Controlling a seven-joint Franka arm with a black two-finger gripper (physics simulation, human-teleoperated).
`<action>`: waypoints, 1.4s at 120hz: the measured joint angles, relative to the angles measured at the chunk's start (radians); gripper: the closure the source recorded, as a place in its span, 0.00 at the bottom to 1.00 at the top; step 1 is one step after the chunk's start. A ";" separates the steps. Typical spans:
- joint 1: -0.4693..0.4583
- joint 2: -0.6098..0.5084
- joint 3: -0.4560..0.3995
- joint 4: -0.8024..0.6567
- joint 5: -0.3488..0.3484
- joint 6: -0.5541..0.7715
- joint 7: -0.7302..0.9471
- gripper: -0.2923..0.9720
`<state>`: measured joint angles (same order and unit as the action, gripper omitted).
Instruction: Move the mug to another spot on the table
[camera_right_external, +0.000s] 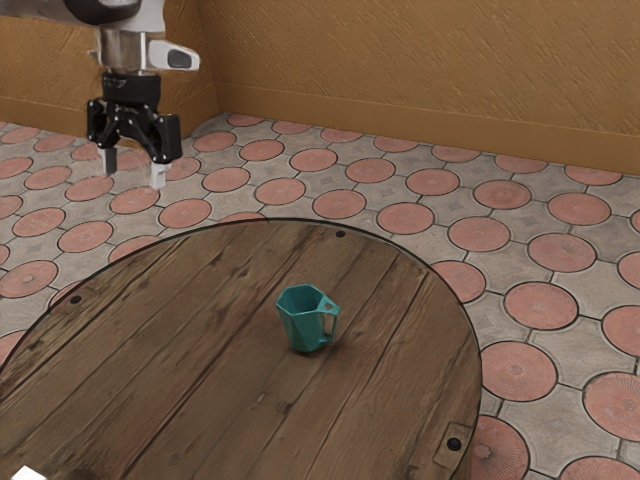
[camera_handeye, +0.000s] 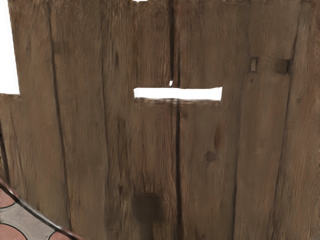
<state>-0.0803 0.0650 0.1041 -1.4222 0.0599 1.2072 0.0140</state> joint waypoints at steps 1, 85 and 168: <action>0.000 0.000 0.000 0.000 0.000 0.012 0.000 0.23; -0.006 0.328 -0.214 0.157 0.107 0.339 0.121 0.23; -0.006 0.635 -0.339 0.276 0.204 0.543 0.599 0.23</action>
<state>-0.0864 0.7003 -0.2353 -1.1460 0.2635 1.7502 0.6129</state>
